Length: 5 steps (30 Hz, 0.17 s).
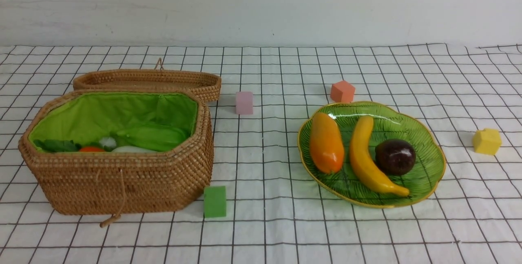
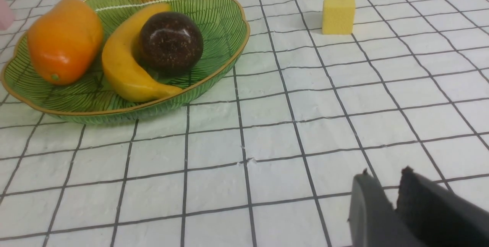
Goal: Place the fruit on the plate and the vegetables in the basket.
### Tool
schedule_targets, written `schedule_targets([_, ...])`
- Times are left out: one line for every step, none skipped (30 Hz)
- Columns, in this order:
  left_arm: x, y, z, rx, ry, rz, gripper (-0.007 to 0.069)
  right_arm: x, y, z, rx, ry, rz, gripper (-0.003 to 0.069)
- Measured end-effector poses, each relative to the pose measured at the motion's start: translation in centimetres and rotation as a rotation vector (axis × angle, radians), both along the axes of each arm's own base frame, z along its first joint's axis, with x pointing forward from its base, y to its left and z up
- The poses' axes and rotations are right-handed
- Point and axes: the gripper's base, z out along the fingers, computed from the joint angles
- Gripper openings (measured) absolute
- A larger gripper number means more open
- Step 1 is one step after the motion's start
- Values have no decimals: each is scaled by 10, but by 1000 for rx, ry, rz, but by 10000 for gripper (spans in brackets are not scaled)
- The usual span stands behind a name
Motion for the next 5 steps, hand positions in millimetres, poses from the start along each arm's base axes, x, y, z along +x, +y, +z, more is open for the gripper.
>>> schedule_targets([0,0,0,0,0,0,225,0,0,0,0,0,0,141])
schedule_targets([0,0,0,0,0,0,225,0,0,0,0,0,0,141])
schedule_targets([0,0,0,0,0,0,226,0,0,0,0,0,0,141])
schedule_targets([0,0,0,0,0,0,227,0,0,0,0,0,0,141])
schedule_targets([0,0,0,0,0,0,228,0,0,0,0,0,0,141])
